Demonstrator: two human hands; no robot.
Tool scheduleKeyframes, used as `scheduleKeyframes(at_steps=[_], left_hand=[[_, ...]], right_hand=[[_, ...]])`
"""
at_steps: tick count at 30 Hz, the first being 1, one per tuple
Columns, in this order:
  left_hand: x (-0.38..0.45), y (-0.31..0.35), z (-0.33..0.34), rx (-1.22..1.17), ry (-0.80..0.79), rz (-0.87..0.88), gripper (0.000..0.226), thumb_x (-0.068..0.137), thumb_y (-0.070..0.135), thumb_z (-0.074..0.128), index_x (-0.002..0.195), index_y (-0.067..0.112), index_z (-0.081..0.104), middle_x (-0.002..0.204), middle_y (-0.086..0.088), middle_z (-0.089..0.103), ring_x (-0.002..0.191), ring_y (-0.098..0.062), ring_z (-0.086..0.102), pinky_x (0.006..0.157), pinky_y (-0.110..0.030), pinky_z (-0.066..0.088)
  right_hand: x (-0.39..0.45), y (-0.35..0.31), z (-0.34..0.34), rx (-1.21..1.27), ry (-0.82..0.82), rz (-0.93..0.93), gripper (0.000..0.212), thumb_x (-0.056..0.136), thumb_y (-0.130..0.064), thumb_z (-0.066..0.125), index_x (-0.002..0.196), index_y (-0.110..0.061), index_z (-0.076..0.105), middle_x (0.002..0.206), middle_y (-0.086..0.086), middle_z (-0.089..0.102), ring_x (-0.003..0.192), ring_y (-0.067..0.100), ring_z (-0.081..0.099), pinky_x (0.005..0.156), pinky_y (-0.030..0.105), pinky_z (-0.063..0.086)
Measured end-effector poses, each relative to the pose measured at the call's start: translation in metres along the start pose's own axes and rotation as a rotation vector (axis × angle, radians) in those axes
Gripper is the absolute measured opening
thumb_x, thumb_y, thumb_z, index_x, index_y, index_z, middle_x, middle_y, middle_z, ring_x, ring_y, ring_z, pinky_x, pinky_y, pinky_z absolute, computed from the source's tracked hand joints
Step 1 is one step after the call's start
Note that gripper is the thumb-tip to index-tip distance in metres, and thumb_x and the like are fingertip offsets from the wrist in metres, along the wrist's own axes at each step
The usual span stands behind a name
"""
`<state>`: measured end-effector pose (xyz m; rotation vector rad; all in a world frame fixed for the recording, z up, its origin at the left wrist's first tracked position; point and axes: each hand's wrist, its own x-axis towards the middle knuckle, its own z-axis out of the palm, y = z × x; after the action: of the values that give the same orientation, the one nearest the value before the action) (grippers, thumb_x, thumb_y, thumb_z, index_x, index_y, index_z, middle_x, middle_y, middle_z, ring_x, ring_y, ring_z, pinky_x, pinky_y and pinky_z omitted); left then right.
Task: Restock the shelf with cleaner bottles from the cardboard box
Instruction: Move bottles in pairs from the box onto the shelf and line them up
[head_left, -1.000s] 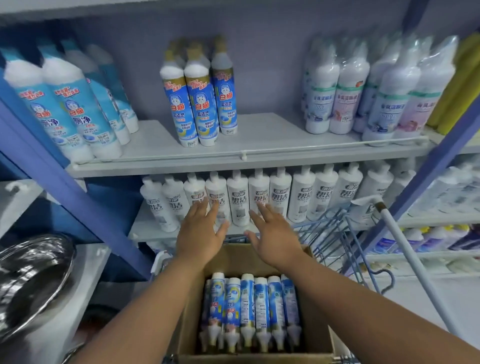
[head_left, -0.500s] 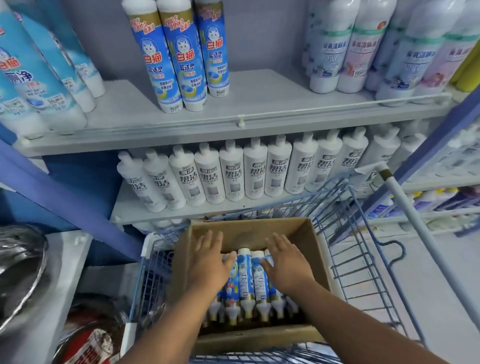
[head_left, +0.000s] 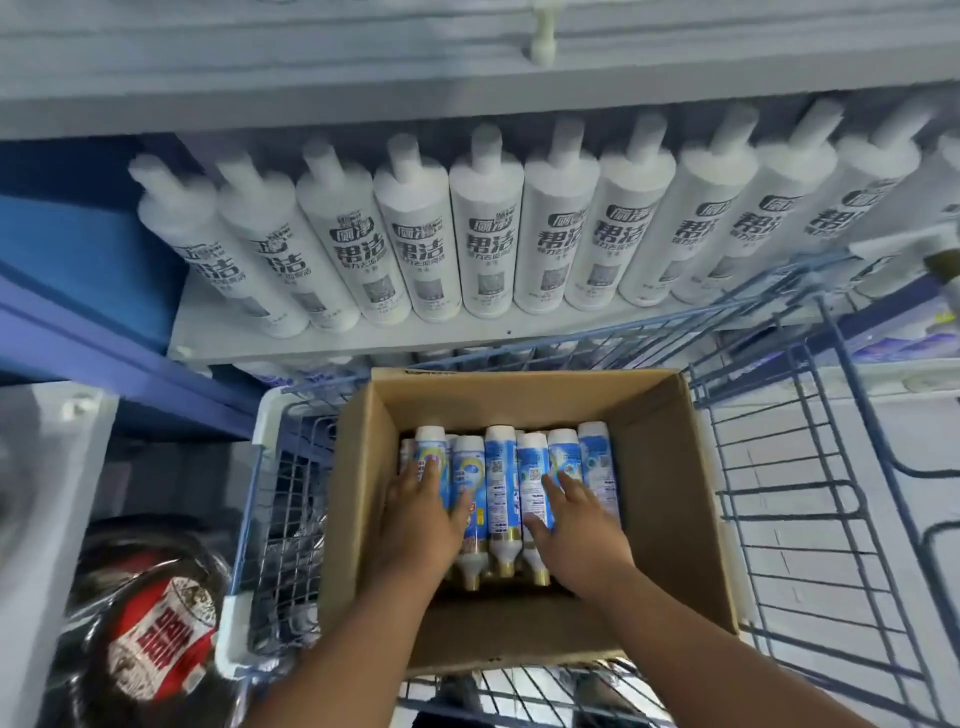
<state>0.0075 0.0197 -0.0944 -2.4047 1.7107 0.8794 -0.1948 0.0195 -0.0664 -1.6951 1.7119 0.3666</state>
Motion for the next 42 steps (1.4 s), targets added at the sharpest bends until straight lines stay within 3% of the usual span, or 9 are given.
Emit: scheduleKeyframes(at_steps=[7,14,19,21,24,28,34,38,42], left_hand=[[0.03,-0.018,0.05,0.043,0.008,-0.13,0.086,0.084,0.076,0.032,0.155,0.029,0.02,0.157,-0.005,0.035,0.144,-0.03,0.03,0.115,-0.049,0.034],[0.044,-0.029,0.09,-0.013,-0.053,-0.252,0.082,0.091,0.063,0.051,0.157,0.022,0.023,0.159,-0.008,0.03,0.145,-0.03,0.03,0.113,-0.048,0.037],[0.056,-0.044,0.106,-0.104,-0.046,-0.353,0.076,0.087,0.056,0.063,0.149,0.02,0.036,0.14,-0.01,0.051,0.123,-0.03,0.053,0.095,-0.045,0.052],[0.06,-0.046,0.111,-0.15,-0.05,-0.407,0.077,0.085,0.056,0.066,0.147,0.022,0.037,0.136,-0.009,0.054,0.118,-0.029,0.058,0.091,-0.046,0.054],[0.063,-0.044,0.119,-0.317,-0.04,-0.507,0.07,0.083,0.052,0.071,0.14,0.02,0.045,0.131,-0.008,0.057,0.113,-0.029,0.062,0.088,-0.048,0.056],[0.069,-0.045,0.124,-0.395,0.023,-0.553,0.062,0.081,0.049,0.075,0.127,0.012,0.055,0.124,-0.011,0.058,0.102,-0.03,0.065,0.085,-0.045,0.058],[0.072,-0.044,0.126,-0.415,-0.01,-0.587,0.066,0.077,0.047,0.081,0.124,0.006,0.056,0.124,-0.013,0.054,0.104,-0.03,0.064,0.085,-0.038,0.055],[0.07,-0.039,0.124,-0.562,-0.027,-0.654,0.061,0.081,0.045,0.079,0.125,0.008,0.056,0.126,-0.014,0.054,0.104,-0.031,0.064,0.084,-0.035,0.054],[0.062,-0.034,0.114,-0.894,-0.022,-0.72,0.051,0.08,0.024,0.084,0.119,0.007,0.057,0.111,-0.011,0.069,0.091,-0.027,0.068,0.069,-0.037,0.061]], right_hand=[[0.046,0.0,0.041,0.062,-0.086,0.009,0.069,0.102,-0.057,0.035,0.16,-0.028,0.014,0.167,-0.003,0.014,0.154,0.021,0.013,0.118,0.044,0.03],[0.068,-0.008,0.09,0.2,-0.12,0.072,0.063,0.101,-0.054,0.042,0.153,-0.018,0.031,0.147,0.007,0.044,0.134,0.028,0.045,0.107,0.042,0.043],[0.085,-0.024,0.121,0.454,-0.22,0.209,0.045,0.098,-0.052,0.047,0.114,-0.012,0.062,0.11,0.009,0.064,0.108,0.029,0.063,0.087,0.035,0.051],[0.088,-0.028,0.123,0.529,-0.272,0.284,0.051,0.101,-0.05,0.043,0.106,-0.006,0.067,0.103,0.014,0.068,0.102,0.032,0.065,0.08,0.033,0.048],[0.09,-0.032,0.126,0.599,-0.386,0.362,0.061,0.103,-0.054,0.036,0.12,-0.004,0.066,0.116,0.015,0.068,0.107,0.032,0.063,0.084,0.032,0.047],[0.096,-0.039,0.14,0.93,-0.451,0.534,0.044,0.104,-0.051,0.041,0.132,-0.019,0.053,0.094,-0.006,0.053,0.087,0.009,0.047,0.082,0.024,0.038],[0.103,-0.051,0.147,1.178,-0.506,0.633,0.051,0.096,-0.057,0.052,0.123,-0.015,0.057,0.116,0.004,0.071,0.116,0.022,0.061,0.081,0.03,0.045],[0.099,-0.047,0.148,1.23,-0.428,0.604,0.04,0.093,-0.055,0.06,0.112,-0.021,0.059,0.094,-0.005,0.068,0.102,0.017,0.06,0.09,0.033,0.046],[0.091,-0.045,0.14,1.254,-0.351,0.524,0.051,0.089,-0.057,0.064,0.127,-0.022,0.058,0.122,-0.002,0.066,0.1,0.011,0.062,0.08,0.027,0.049]])
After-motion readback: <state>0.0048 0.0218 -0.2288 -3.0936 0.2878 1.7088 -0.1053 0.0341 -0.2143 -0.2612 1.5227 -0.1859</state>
